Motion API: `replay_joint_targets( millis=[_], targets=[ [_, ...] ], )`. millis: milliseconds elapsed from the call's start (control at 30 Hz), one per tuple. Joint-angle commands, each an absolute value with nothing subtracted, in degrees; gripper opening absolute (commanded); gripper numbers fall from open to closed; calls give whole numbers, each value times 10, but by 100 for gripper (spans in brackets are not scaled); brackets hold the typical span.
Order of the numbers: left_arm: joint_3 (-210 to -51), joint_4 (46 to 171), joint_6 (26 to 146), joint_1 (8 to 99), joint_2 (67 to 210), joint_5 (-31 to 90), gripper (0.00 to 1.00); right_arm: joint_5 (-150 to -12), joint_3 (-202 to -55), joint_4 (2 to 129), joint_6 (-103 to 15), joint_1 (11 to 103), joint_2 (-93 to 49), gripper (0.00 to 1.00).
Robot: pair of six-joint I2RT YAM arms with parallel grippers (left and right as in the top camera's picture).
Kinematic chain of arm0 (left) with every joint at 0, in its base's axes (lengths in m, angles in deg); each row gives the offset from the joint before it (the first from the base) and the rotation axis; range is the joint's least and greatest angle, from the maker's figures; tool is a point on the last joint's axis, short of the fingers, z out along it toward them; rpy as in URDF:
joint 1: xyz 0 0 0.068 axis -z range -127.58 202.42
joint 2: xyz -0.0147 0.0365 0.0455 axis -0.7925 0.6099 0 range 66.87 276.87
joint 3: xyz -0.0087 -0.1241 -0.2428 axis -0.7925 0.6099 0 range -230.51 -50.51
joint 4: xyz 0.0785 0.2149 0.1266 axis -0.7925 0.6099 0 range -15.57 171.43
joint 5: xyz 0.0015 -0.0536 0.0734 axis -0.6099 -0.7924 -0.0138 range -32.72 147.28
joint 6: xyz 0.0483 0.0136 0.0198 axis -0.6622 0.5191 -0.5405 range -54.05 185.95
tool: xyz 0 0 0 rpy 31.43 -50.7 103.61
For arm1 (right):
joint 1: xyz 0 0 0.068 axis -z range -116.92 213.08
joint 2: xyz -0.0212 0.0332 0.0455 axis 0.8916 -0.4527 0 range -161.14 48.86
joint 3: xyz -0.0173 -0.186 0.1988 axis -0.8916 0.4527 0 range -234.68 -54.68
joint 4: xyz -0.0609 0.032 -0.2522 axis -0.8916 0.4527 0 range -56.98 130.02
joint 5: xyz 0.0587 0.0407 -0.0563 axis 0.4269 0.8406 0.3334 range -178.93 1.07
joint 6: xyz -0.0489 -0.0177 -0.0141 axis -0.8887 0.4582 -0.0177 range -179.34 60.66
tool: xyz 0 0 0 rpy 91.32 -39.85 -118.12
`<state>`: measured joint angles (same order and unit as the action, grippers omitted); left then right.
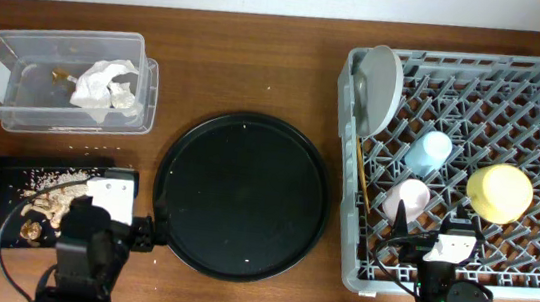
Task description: Sort waste into correct bins and load items into the dishwasher rack
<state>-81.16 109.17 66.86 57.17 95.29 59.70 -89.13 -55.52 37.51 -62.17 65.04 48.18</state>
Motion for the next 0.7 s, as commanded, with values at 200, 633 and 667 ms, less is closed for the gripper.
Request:
replay_joint_targets(
  millis=[200, 633, 667],
  targets=[
    [-608, 872, 570, 566, 838, 536, 99, -894, -550, 377, -621, 654, 487, 99],
    [-510, 762, 570, 522, 695, 539, 99, -894, -550, 376, -621, 654, 487, 99],
    [-510, 754, 569, 522, 689, 541, 99, -894, -550, 376, -621, 654, 487, 99]
  ],
)
